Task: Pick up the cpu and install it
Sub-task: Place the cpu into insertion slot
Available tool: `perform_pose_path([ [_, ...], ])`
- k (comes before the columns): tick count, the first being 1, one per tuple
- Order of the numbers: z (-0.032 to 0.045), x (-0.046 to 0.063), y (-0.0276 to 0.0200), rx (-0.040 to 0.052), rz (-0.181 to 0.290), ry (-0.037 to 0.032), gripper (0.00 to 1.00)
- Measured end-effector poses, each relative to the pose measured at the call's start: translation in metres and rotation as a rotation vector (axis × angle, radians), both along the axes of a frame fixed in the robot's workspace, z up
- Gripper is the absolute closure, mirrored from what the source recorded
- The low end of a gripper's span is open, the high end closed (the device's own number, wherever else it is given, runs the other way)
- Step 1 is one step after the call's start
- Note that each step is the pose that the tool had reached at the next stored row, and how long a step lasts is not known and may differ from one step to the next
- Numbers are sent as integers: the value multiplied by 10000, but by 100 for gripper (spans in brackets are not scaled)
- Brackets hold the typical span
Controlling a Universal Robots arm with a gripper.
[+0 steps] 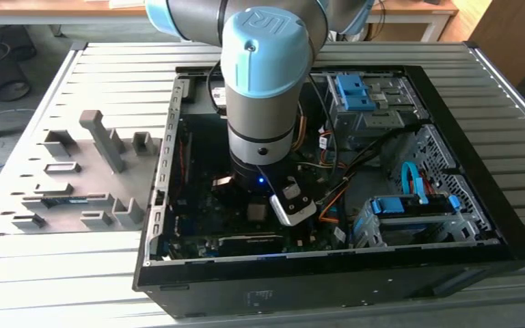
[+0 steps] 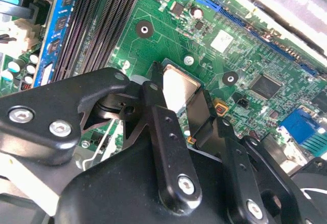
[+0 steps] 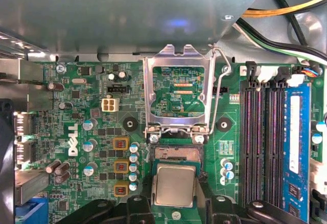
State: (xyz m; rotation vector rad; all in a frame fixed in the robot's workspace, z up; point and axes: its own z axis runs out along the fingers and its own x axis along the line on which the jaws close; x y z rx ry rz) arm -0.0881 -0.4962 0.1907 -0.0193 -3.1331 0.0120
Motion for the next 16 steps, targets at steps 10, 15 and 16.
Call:
perform_pose_path([
  [10, 139, -1, 0, 3, 0, -8, 57],
  [15, 120, -14, 0, 0, -1, -4, 57],
  [16, 106, -6, 0, 1, -1, 1, 57],
])
